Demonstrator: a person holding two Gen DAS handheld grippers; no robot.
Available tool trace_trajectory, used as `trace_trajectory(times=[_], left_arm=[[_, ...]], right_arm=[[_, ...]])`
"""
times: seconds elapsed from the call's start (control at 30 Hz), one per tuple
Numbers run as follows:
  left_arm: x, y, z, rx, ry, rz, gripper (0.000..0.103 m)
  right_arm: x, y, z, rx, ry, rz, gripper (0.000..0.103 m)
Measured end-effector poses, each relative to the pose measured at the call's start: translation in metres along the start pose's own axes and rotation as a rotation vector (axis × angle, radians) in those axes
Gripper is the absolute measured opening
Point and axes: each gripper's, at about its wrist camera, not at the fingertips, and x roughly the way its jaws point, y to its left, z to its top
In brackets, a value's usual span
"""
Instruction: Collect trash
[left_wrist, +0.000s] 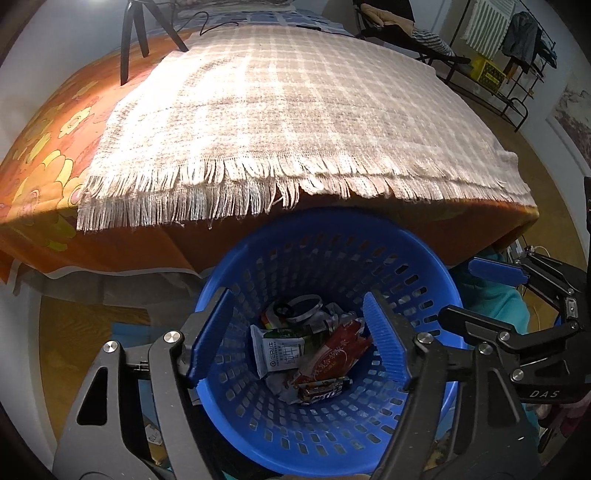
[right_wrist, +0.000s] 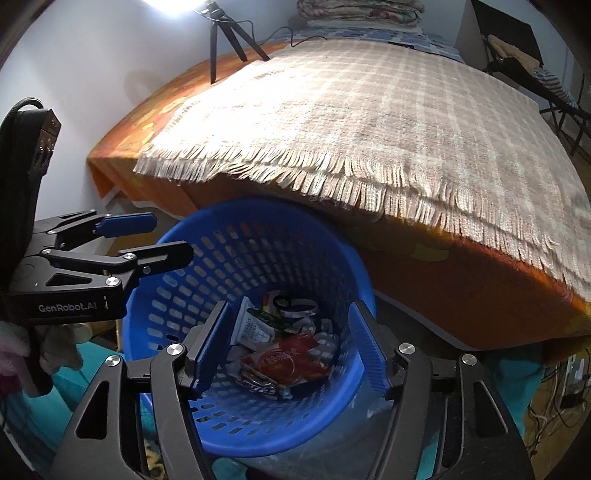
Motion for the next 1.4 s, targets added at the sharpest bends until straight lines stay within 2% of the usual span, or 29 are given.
trace_trajectory(times=[0.33,0.67,0.9,1.2,1.4], left_arm=[[-0.027,0.002,0.031,-0.007,-0.030,0.017,0.076],[-0.072,-0.011,0.074,0.022,-0.144,0.009,0.076],[-0.096,-0.028,0.096,0.040,-0.221,-0.031,0.076],[-0.113,-0.041,0.111,0.051,-0.310,-0.054,0.079],[-0.122,-0.043,0.118,0.041,-0.362,-0.053,0.087]], right_arm=[[-0.013,-0.004,0.008,0.011,-0.028,-0.040,0.067],[-0.040,-0.019,0.024,0.037,-0.099,-0.082,0.068],[-0.069,-0.024,0.040,0.041,-0.180,-0.106,0.076],[-0.090,-0.026,0.057,0.010,-0.245,-0.179,0.079],[-0.097,-0.028,0.067,-0.002,-0.278,-0.215,0.080]])
